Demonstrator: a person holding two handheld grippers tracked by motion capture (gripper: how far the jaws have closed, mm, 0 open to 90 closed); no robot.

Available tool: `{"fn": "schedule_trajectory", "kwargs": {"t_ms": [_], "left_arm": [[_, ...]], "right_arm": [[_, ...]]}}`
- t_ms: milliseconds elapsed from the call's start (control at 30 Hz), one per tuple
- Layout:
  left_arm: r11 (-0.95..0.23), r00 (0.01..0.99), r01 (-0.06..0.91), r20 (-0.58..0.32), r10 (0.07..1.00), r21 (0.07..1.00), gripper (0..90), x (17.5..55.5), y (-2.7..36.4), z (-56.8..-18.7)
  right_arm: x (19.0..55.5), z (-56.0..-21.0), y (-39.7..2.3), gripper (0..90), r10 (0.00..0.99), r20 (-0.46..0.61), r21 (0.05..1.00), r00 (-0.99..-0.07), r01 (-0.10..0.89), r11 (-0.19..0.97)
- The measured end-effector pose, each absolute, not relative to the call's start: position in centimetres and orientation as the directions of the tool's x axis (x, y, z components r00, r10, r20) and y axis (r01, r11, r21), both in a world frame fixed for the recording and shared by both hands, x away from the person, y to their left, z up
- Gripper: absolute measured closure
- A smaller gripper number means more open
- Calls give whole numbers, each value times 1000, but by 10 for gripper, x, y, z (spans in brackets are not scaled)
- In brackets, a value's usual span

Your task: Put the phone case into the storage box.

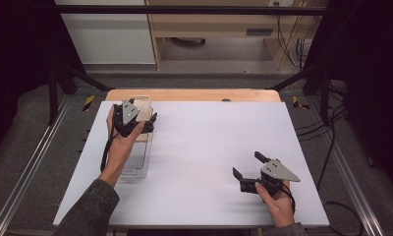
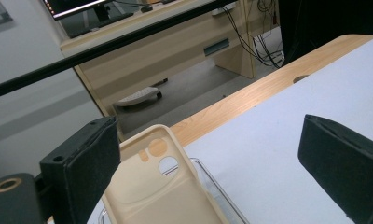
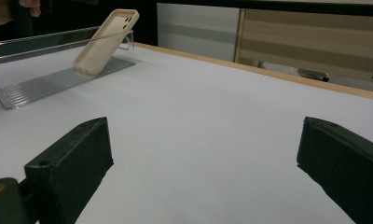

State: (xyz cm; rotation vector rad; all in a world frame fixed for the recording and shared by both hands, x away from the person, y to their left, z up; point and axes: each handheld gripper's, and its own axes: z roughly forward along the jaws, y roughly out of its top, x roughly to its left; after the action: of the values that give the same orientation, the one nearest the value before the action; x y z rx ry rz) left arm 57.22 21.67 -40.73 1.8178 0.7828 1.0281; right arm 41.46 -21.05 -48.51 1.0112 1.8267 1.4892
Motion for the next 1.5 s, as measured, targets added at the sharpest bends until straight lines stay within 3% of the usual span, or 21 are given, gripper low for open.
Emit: {"fn": "schedule_trajectory", "kwargs": {"t_ms": [600, 1500], "left_arm": [[-546, 486, 19, 469, 737, 838, 53, 564, 215, -408], [-583, 581, -45, 496, 646, 811, 37, 548, 190, -411]], "right_arm": [[414, -486, -209, 32, 831, 30, 974, -556, 204, 101], [414, -487, -209, 27, 826, 27, 974, -563, 200, 105]]}}
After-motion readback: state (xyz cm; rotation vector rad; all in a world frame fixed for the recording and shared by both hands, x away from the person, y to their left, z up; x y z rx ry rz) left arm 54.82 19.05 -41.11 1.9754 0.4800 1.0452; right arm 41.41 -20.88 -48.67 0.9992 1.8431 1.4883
